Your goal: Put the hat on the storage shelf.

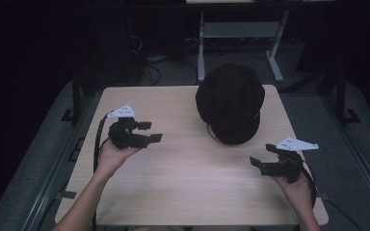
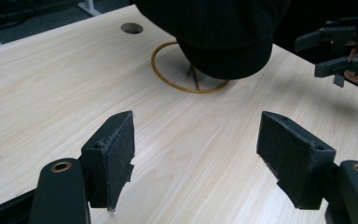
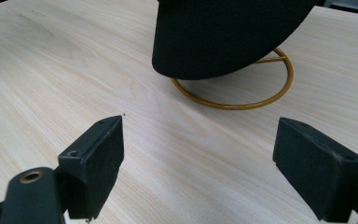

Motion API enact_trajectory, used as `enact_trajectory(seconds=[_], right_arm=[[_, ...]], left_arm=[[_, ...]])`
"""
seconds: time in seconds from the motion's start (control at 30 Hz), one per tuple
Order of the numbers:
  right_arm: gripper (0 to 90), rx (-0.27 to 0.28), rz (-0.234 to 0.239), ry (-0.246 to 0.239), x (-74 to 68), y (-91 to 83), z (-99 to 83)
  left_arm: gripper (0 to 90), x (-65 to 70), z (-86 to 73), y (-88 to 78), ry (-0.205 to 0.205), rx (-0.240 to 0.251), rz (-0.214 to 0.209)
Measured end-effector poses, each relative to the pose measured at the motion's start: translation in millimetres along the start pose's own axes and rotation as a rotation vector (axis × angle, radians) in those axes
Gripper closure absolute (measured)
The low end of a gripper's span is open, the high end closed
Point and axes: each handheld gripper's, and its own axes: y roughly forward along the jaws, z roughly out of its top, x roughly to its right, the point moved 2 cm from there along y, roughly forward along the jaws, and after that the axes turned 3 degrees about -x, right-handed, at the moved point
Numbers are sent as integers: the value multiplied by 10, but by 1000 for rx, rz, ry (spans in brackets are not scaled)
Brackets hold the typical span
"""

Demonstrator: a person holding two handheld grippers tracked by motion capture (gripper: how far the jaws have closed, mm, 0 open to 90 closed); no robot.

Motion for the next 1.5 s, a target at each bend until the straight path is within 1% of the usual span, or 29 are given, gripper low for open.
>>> enact_trajectory(seconds=[0.3, 0.37, 0.47, 0.5, 0.53, 0.6, 0.63, 0.67, 0.87, 0.9, 1.0, 1.27, 1.3, 1.4, 1.5], right_arm=[[159, -1, -1, -1, -6, -3, -2], [160, -2, -2, -1, -10, -3, -2], [160, -3, -2, -2, -11, -3, -3], [160, -3, -1, -1, -12, -2, -3], [160, -4, -1, -2, -12, -1, -4], [160, -4, 0, -3, -14, 2, -4], [160, -4, 0, -4, -15, 2, -4], [160, -4, 0, -4, -16, 2, -4], [160, -4, 2, -5, -16, 3, -7], [159, -5, 3, -6, -19, 3, -6], [160, -6, 3, -10, -20, 4, -8], [160, -12, 5, -11, -33, 12, -12], [160, -12, 5, -16, -34, 13, -14], [160, -15, 8, -15, -36, 12, -19], [160, -13, 9, -12, -35, 3, -26]], left_arm=[[271, -16, -185, -1, -15, -10, 6], [271, -14, -227, 4, -24, -7, 7], [271, -15, -294, 15, -27, -17, 19], [271, -16, -318, 24, -26, -32, 21], [269, -11, -333, 30, -29, -34, 22], [269, -7, -363, 33, -23, -34, 26], [269, 3, -377, 35, -27, -36, 27], [269, 4, -389, 34, -14, -41, 34], [269, 45, -450, 11, -8, -41, 45], [269, 51, -461, 9, -4, -47, 46], [269, 61, -494, -5, 0, -47, 49], [269, 110, -584, -52, 11, -42, 74], [269, 118, -595, -53, 4, -40, 74], [269, 137, -642, -60, 6, -36, 83], [268, 151, -710, -67, -5, -21, 87]])
